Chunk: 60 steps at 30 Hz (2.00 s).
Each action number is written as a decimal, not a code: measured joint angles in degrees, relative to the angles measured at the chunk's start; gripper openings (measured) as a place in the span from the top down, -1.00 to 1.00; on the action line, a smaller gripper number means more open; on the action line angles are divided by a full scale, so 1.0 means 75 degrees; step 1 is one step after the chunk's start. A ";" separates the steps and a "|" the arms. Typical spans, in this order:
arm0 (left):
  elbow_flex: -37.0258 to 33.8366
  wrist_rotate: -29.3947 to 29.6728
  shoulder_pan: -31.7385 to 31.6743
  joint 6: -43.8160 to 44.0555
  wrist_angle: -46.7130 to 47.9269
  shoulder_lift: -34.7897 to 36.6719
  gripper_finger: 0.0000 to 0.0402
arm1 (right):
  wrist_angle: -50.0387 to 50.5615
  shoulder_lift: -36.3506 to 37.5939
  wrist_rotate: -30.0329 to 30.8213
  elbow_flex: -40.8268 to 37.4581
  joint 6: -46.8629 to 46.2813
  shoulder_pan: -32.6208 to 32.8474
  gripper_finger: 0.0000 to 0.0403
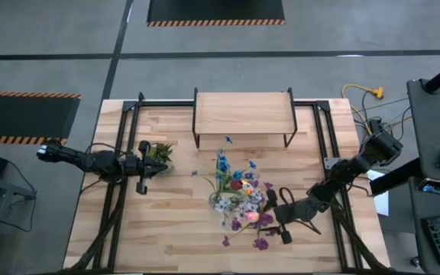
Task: Pick and place flowers into a vace then onto a shelf
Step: Put the right transparent vase on the shelf
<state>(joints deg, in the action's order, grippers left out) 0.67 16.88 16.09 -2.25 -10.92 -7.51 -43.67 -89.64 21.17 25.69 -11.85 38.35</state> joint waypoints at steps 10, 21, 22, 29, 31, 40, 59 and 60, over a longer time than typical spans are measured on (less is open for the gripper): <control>0.0000 0.0000 -0.0002 0.0001 0.0000 0.0003 1.00 | -0.0025 0.0037 0.0000 0.0015 0.0441 0.0000 0.15; 0.0000 -0.0003 -0.0002 -0.0001 0.0003 0.0003 1.00 | 0.0805 0.1663 0.0187 -0.0172 0.1203 0.0213 0.13; 0.0000 0.0000 0.0001 -0.0001 0.0003 0.0003 1.00 | 0.1056 0.1943 0.0184 -0.0197 0.1195 0.0237 0.13; 0.0000 0.0000 0.0000 -0.0001 0.0006 0.0004 1.00 | 0.2367 0.3291 0.0156 -0.0245 0.0880 0.0254 0.13; 0.0000 -0.0003 -0.0001 -0.0001 0.0009 0.0005 1.00 | 0.2574 0.3359 0.0107 -0.0245 0.0612 0.0254 0.13; 0.0000 0.0000 0.0001 -0.0001 0.0006 0.0006 1.00 | 0.1983 0.2201 -0.0354 -0.0233 0.0270 0.0251 0.13; 0.0000 -0.0002 -0.0001 0.0001 0.0003 0.0006 1.00 | 0.5133 0.3473 -0.1318 0.0243 -0.1064 0.0099 0.13; 0.0000 -0.0003 -0.0002 0.0001 0.0003 0.0006 1.00 | 0.5375 0.3556 -0.1492 0.0356 -0.1069 0.0099 0.13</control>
<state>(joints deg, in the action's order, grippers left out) 0.67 16.86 16.08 -2.24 -10.90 -7.46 -3.36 -62.97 9.98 28.36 -19.87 39.09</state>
